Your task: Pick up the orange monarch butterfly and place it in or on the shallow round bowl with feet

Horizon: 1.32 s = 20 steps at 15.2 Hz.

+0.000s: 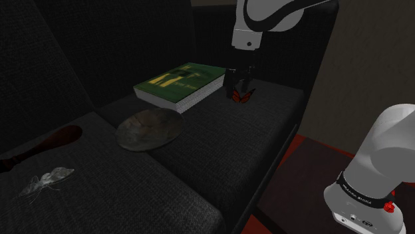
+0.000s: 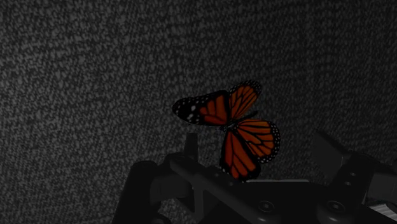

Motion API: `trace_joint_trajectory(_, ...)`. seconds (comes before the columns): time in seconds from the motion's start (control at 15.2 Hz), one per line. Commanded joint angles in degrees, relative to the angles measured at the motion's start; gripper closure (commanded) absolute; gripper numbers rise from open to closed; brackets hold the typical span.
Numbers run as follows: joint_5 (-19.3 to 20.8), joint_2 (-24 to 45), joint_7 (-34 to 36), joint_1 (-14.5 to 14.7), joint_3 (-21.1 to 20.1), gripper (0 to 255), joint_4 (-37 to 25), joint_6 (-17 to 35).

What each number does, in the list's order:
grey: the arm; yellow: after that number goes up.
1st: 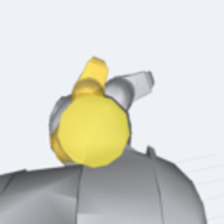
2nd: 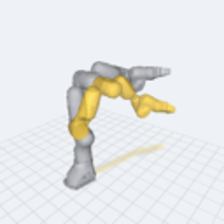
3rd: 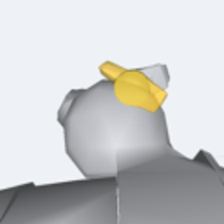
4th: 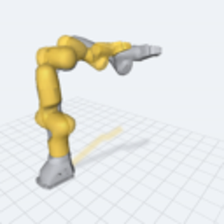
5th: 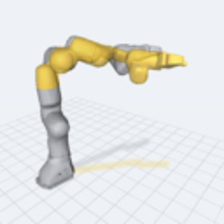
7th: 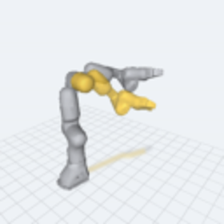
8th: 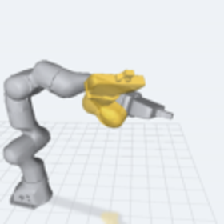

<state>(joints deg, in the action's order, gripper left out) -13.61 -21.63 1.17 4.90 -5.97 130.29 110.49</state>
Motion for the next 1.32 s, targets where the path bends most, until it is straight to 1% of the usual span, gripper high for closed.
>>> trace_joint_trajectory(0.0,-0.06,0.31,-0.05,0.04,-0.09,0,0.43,0.78)
trace_joint_trajectory(0.4,-0.06,0.31,-0.05,0.04,-0.09,0,0.42,0.76)
trace_joint_trajectory(0.46,-0.06,0.31,-0.05,0.04,-0.09,255,0.42,0.76)
trace_joint_trajectory(1.06,-0.06,0.32,-0.05,0.04,-0.09,255,0.43,0.78)
trace_joint_trajectory(1.25,0.15,0.00,0.35,-0.03,0.03,255,-1.59,-1.53)
